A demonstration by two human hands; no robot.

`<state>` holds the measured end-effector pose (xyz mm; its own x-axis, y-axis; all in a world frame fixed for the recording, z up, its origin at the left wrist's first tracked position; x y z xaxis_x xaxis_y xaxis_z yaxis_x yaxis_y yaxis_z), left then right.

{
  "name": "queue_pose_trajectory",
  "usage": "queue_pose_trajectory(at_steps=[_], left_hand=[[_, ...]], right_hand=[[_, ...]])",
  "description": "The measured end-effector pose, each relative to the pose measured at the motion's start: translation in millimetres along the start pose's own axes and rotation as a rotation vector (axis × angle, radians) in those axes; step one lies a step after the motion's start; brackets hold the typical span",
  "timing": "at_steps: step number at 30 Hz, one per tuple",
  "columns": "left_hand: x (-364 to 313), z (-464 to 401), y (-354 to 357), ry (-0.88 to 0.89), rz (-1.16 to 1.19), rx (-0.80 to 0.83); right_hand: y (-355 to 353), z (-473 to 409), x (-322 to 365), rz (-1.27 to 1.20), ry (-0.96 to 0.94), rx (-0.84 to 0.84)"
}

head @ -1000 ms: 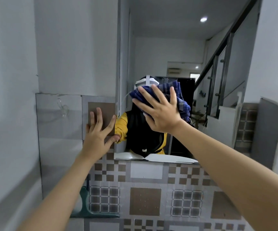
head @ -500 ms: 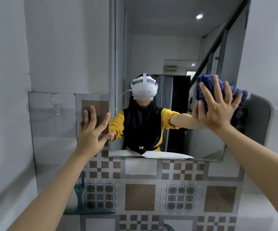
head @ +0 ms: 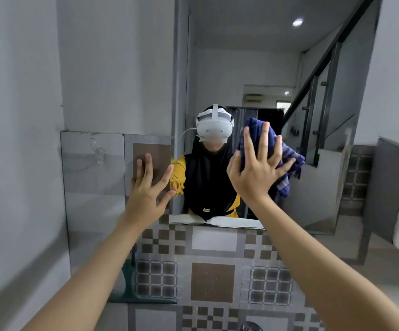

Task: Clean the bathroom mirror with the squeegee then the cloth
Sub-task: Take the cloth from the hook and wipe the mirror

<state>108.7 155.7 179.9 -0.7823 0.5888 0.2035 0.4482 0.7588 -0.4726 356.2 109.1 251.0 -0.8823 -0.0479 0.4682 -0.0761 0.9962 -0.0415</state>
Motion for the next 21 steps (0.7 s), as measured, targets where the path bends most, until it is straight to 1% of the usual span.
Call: queue_pose_trajectory(at_steps=[3, 6, 10, 13, 16, 18, 21], left_hand=[[-3, 11, 3, 0.012, 0.044, 0.019], [-9, 26, 5, 0.005, 0.062, 0.049], [-13, 37, 7, 0.015, 0.049, 0.066], [-13, 37, 8, 0.009, 0.056, 0.057], [-12, 38, 10, 0.018, 0.060, 0.058], [-12, 37, 10, 0.030, 0.068, 0.053], [-13, 36, 9, 0.034, 0.092, 0.034]], right_hand=[[6, 20, 47, -0.022, -0.091, -0.021], [14, 42, 81, -0.040, -0.204, 0.009], [24, 74, 100, -0.040, -0.485, 0.029], [23, 86, 92, -0.030, -0.682, 0.045], [20, 83, 66, 0.026, -0.819, 0.047], [14, 73, 44, 0.055, -0.844, 0.030], [4, 52, 10, 0.077, -0.823, -0.008]])
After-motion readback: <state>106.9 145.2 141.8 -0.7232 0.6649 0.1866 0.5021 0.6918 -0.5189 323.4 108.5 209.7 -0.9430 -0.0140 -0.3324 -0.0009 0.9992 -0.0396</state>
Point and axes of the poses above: each hand's wrist, its own z-axis away from the middle knuckle, its own y-axis out of the palm, x = y × z, the point moved 8 cm from there along -z, towards the middle knuckle, and after that the axes turned 15 degrees about y, right-handed, at the moved point
